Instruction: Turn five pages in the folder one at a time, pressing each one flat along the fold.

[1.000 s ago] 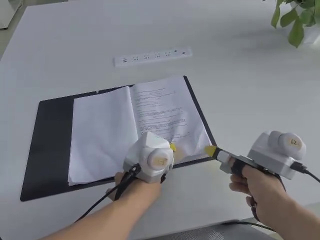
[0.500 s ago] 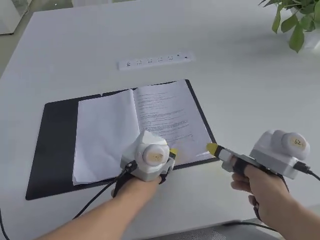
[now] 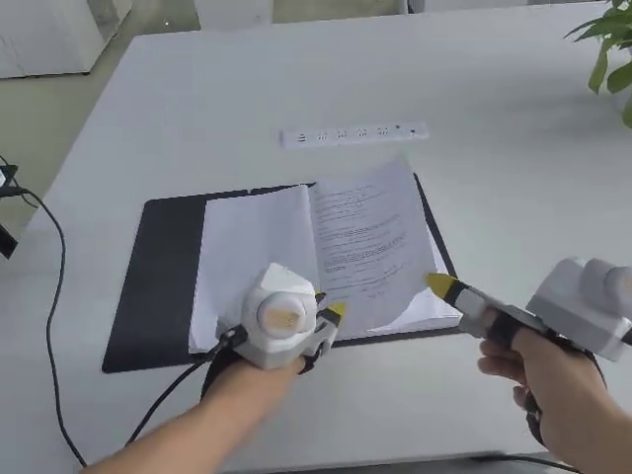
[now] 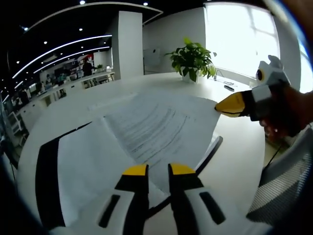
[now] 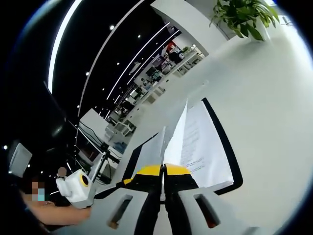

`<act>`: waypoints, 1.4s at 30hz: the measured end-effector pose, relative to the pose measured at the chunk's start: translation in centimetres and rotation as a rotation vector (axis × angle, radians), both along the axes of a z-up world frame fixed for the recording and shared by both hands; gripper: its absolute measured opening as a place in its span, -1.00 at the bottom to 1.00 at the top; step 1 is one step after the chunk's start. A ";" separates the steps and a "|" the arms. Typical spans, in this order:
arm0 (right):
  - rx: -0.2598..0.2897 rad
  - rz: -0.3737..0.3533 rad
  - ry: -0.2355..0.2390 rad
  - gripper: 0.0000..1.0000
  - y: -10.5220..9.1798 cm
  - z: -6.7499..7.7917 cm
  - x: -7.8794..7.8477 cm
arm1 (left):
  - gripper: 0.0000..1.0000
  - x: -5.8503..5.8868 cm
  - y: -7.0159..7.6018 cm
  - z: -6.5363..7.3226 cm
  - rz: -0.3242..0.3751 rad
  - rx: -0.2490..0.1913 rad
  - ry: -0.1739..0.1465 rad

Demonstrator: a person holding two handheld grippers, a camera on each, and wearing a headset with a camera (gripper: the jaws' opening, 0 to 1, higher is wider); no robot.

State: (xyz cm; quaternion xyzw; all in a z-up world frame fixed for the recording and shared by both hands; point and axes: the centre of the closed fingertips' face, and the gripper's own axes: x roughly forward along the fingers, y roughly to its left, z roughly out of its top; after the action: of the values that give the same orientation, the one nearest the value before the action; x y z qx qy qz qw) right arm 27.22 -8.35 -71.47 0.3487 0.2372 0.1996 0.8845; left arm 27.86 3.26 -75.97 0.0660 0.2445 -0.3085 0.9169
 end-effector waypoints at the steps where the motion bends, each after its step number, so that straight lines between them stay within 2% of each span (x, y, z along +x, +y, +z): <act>1: 0.001 0.006 -0.004 -1.00 0.3 0.2 0.0 | -0.71 -0.1 0.3 0.3 0.005 -0.006 -0.004; 6: 0.009 0.044 -0.036 -1.00 2.3 1.6 0.0 | -0.70 -0.4 2.5 2.2 0.047 -0.046 -0.021; 11: 0.022 0.087 -0.046 -1.00 4.4 2.4 -0.1 | -0.69 -0.7 4.7 3.7 0.081 -0.071 -0.034; 23: 0.037 0.183 -0.052 -1.00 10.6 3.7 -1.0 | -0.70 -1.5 9.6 4.4 0.147 -0.060 -0.041; 29: 0.029 0.239 -0.055 -1.00 13.0 3.6 -0.8 | -0.69 -2.0 11.8 5.1 0.185 -0.059 -0.050; 35: 0.014 0.290 -0.039 -1.00 15.4 2.8 -0.6 | -0.68 -2.1 13.9 6.1 0.220 -0.065 -0.063; 42: -0.001 0.335 -0.020 -1.00 18.5 1.9 -0.3 | -0.69 -2.5 16.4 6.0 0.261 -0.065 -0.062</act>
State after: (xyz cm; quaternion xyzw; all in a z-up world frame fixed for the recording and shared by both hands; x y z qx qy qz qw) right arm 26.92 10.17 -69.62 0.3018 0.2834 0.3477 0.8412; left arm 25.40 19.61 -69.92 0.0135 0.2126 -0.1922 0.9580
